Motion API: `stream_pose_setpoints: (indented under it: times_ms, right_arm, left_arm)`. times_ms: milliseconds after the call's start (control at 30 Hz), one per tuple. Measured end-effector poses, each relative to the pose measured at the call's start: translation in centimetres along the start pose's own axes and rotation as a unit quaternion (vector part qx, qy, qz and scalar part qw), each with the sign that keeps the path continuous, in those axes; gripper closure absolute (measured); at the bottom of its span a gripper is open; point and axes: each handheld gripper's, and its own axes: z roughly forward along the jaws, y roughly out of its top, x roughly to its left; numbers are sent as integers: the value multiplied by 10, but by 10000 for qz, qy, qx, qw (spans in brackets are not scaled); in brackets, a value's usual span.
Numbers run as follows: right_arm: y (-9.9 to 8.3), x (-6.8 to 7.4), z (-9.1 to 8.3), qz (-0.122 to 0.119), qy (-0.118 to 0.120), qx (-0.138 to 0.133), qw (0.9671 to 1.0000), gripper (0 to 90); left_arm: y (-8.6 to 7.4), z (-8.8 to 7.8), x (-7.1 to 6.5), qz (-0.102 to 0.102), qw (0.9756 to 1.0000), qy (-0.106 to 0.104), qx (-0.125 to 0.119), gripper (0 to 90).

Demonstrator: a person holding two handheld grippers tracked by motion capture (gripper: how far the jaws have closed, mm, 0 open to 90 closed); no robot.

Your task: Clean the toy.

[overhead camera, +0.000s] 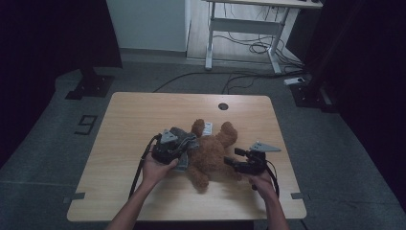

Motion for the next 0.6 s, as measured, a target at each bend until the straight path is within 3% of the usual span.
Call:
stream_pose_setpoints:
  times_ms: [200,267,367,600]
  right_arm:
    - [0,10,26,-149,40,296,9994,217]
    - [-7,10,33,-99,248,359,9990,292]
    - [-13,9,33,-115,353,389,9986,395]
    - [-25,11,30,-24,324,288,9991,515]
  left_arm:
    - [-6,-4,-5,32,10000,-19,-15,787]
    - [-9,-7,-6,24,10000,-55,-25,787]
    - [-12,-10,-8,41,9999,-120,-16,786]
    - [-1,-23,-23,259,9997,-33,20,782]
